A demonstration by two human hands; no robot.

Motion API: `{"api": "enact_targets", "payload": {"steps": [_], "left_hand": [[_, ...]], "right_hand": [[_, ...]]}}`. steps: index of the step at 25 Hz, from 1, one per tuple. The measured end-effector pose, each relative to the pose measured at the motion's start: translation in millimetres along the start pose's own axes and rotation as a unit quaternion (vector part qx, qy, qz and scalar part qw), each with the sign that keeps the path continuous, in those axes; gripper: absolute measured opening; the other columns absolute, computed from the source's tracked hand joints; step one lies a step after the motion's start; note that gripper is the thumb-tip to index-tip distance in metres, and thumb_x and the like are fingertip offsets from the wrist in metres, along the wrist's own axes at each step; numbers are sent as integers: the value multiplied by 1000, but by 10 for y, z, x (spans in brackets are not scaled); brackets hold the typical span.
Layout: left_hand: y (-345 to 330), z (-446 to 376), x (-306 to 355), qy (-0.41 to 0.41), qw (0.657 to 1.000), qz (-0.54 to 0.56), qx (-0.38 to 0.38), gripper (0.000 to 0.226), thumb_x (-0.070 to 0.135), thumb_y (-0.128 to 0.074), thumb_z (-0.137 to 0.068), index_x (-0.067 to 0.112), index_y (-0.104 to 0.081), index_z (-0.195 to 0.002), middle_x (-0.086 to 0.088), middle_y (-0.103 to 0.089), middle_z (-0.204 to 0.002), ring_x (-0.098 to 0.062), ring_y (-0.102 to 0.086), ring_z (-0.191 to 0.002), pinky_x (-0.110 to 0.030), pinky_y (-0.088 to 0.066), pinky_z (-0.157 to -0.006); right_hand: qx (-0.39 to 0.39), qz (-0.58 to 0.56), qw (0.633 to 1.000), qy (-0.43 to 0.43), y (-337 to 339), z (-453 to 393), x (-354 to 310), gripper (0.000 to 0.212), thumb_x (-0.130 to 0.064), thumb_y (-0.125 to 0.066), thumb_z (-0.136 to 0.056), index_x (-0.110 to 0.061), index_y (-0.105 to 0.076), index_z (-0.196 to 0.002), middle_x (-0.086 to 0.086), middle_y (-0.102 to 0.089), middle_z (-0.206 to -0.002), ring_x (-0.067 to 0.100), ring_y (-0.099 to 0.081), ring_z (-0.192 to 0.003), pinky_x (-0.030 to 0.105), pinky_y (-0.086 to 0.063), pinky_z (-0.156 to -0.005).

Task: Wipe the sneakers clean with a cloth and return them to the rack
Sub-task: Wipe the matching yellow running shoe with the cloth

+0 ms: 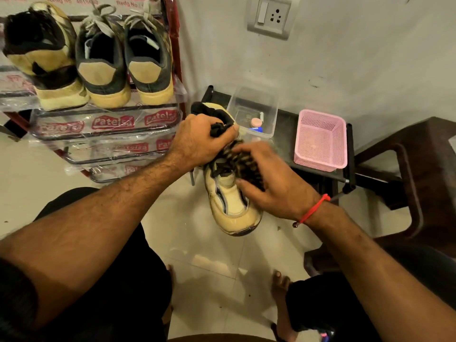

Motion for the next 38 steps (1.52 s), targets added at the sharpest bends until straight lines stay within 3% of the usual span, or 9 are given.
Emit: {"api": "enact_targets", "payload": {"steps": [5,10,12,17,20,23,28,33,38], "left_hand": [[2,12,-32,68,995,-55,-40,46,63,-57,-94,31,-57,-62,9,-60,-63,-14,-60,-62,-29,-45,-59],[-146,33,78,98,993,-53,-35,55,72,-53,-91,21,-71,-78,3,-64,-69,-20,-64,-70,-33,-51,-64],[-160,35,110,103,992,-73,-15,59,76,-50,-89,22,-65,-71,0,-61,-69,-25,-62,-72,-35,-49,-64],[-135,38,72,133,984,-115,-20,64,80,-47,-88,20,-70,-82,-3,-68,-81,-26,-66,-80,-37,-54,-69],[-107,15,103,163,980,-107,-34,57,75,-52,-89,20,-65,-80,2,-61,-73,-21,-63,-77,-29,-45,-61],[-103,-16,106,175,977,-110,-51,54,74,-53,-89,23,-56,-74,4,-57,-70,-21,-63,-77,-32,-48,-65],[-97,-5,74,193,973,-122,-37,57,75,-54,-88,20,-55,-75,2,-54,-69,-23,-62,-77,-36,-50,-69],[-100,-18,111,193,971,-129,-51,55,73,-56,-89,22,-50,-70,2,-55,-69,-22,-62,-77,-34,-47,-66],[43,-75,120,207,972,-108,-6,56,74,-52,-90,19,-57,-76,0,-58,-71,-22,-64,-75,-36,-55,-69]], "right_hand": [[-156,75,980,96,-28,90,-135,45,-24,-68,-90,-18,-58,-133,7,-48,-131,22,-54,-115,32,-49,-101],[52,117,991,-48,275,-23,260,40,-24,-69,-87,-10,-64,-125,15,-59,-117,25,-57,-105,39,-51,-93],[70,120,990,-37,213,-10,208,39,-27,-66,-86,-10,-64,-122,12,-63,-110,28,-61,-100,41,-53,-88],[-82,172,981,45,-46,13,-227,46,-47,-46,-82,-26,-66,-118,0,-61,-110,22,-62,-91,36,-56,-68],[-163,181,969,42,127,-24,-200,31,-43,-60,-81,-28,-70,-107,-2,-60,-100,22,-56,-93,43,-54,-78],[-229,150,962,-11,213,61,-57,25,-38,-69,-84,-32,-68,-108,-7,-55,-106,14,-55,-95,40,-56,-80],[-17,103,994,15,171,46,-55,35,-29,-65,-85,-23,-67,-119,2,-58,-118,21,-60,-100,41,-58,-81],[-144,166,969,110,-251,35,-281,34,-17,-73,-84,-24,-68,-117,6,-59,-118,27,-62,-100,38,-58,-73],[6,152,988,30,-44,-51,-78,31,-17,-71,-83,-19,-68,-114,7,-59,-114,27,-61,-97,46,-58,-76]]}}
Point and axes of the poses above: each hand's wrist, its own z-axis away from the middle knuckle, its own y-axis out of the back of the hand, x = y × z, the point moved 2 cm from there along -z, towards the middle knuckle
